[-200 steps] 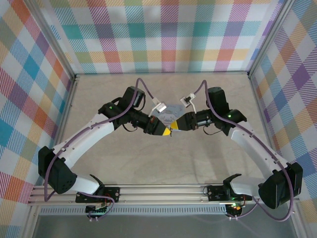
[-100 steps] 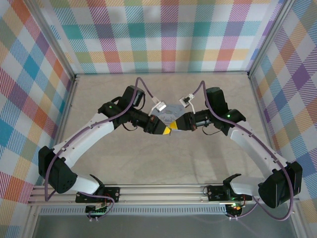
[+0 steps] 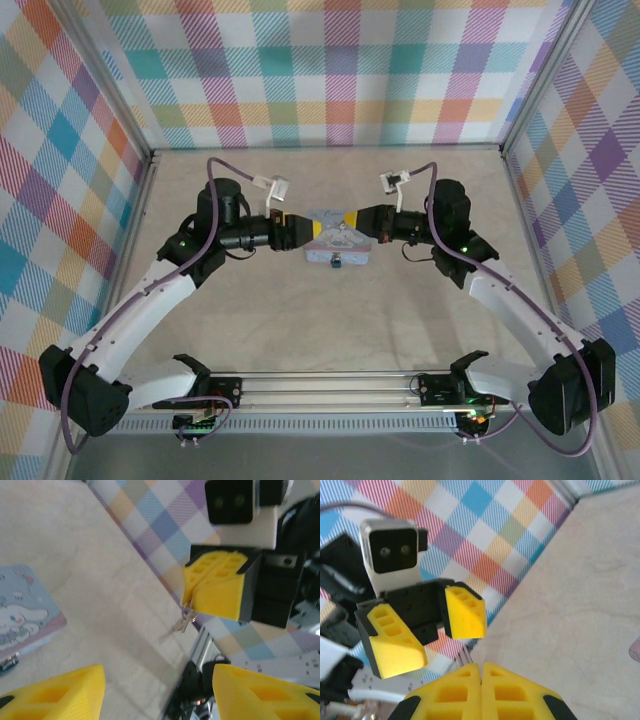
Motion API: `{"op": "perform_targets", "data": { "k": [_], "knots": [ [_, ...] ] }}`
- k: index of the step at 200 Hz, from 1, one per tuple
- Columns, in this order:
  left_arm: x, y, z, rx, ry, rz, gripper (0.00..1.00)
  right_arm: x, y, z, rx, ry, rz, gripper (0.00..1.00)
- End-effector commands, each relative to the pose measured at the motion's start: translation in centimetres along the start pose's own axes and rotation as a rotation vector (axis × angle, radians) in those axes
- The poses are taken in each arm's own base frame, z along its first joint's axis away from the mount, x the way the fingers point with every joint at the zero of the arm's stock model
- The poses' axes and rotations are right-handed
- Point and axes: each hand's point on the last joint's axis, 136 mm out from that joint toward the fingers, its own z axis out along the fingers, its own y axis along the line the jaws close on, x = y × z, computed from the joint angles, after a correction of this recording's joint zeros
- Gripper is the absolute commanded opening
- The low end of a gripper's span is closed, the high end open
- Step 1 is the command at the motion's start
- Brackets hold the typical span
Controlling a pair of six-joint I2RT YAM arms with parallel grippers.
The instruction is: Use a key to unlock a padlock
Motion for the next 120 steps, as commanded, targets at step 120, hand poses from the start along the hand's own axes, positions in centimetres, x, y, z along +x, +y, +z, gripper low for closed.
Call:
{"op": "perform_targets", "data": {
  "k": [120],
  "knots": [
    [-6.6, -5.1, 3.0, 0.244, -0.237, -0.062, 0.54, -4.8, 2.9, -1.9, -0.151, -0.435, 0.015, 0.01]
  ]
}}
